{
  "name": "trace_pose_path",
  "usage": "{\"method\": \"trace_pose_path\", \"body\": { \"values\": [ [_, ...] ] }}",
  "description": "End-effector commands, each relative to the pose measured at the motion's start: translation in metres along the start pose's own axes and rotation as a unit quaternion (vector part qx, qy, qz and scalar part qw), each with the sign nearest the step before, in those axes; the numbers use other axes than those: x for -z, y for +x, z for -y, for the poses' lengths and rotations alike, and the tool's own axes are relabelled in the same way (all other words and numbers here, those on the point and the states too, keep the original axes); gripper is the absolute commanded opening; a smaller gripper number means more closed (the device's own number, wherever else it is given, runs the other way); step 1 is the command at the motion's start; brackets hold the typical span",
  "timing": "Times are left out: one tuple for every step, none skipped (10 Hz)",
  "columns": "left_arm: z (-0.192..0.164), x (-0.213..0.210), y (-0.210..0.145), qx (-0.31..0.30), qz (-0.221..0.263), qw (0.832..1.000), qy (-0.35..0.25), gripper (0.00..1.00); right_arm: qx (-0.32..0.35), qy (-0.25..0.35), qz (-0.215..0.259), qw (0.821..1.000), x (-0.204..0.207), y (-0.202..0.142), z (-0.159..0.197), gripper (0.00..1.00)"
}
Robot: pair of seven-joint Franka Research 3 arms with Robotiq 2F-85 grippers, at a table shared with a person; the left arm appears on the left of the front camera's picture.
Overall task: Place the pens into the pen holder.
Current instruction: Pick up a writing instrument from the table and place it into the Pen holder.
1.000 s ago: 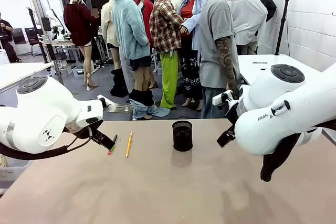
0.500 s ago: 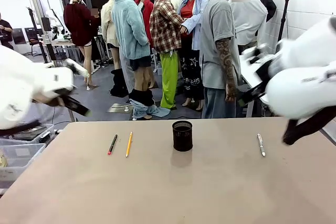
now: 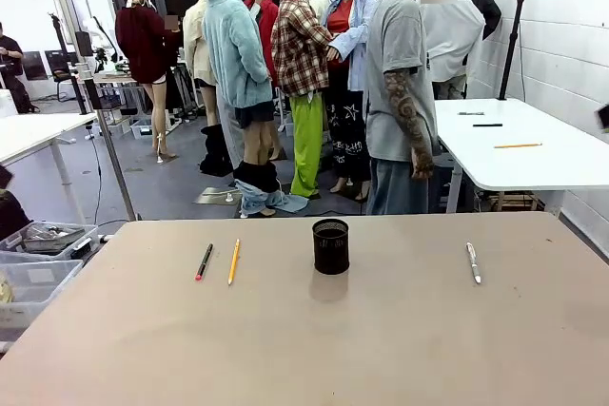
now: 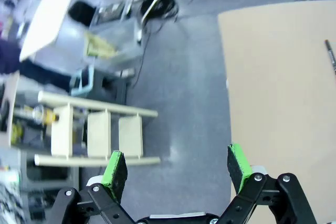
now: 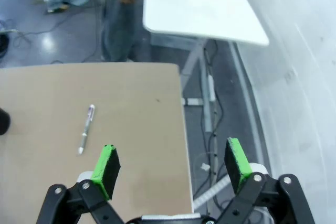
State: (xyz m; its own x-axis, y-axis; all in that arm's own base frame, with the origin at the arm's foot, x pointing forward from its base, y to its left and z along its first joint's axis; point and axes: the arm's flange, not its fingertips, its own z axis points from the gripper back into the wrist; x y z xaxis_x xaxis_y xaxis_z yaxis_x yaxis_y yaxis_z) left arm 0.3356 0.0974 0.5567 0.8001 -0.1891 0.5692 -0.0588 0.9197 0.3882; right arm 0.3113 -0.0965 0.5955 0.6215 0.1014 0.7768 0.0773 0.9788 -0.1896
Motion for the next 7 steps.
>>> {"method": "trace_pose_path", "body": {
  "values": [
    [0.048, -0.001, -0.092, -0.077, -0.029, 0.996, 0.019, 1.0, 0.035, -0.018, -0.014, 0.999, -0.008, -0.126, -0.034, 1.0],
    [0.0, 0.0, 0.0, 0.0, 0.0, 1.0, 0.0, 1.0, 0.027, -0.015, -0.021, 0.999, -0.006, -0.126, -0.037, 1.0],
    [0.0, 0.0, 0.0, 0.0, 0.0, 1.0, 0.0, 1.0, 0.007, 0.004, -0.009, 1.0, 0.004, -0.111, -0.047, 1.0],
    [0.0, 0.0, 0.0, 0.0, 0.0, 1.0, 0.0, 1.0, -0.032, 0.035, -0.003, 0.999, 0.024, -0.084, -0.067, 1.0],
    [0.0, 0.0, 0.0, 0.0, 0.0, 1.0, 0.0, 1.0, -0.064, 0.063, -0.036, 0.995, 0.054, -0.059, -0.092, 1.0],
    [0.0, 0.0, 0.0, 0.0, 0.0, 1.0, 0.0, 1.0, -0.087, 0.075, -0.068, 0.991, 0.08, -0.04, -0.116, 1.0],
    [0.0, 0.0, 0.0, 0.0, 0.0, 1.0, 0.0, 1.0, -0.103, 0.08, -0.093, 0.987, 0.101, -0.029, -0.138, 1.0]
  ]
}}
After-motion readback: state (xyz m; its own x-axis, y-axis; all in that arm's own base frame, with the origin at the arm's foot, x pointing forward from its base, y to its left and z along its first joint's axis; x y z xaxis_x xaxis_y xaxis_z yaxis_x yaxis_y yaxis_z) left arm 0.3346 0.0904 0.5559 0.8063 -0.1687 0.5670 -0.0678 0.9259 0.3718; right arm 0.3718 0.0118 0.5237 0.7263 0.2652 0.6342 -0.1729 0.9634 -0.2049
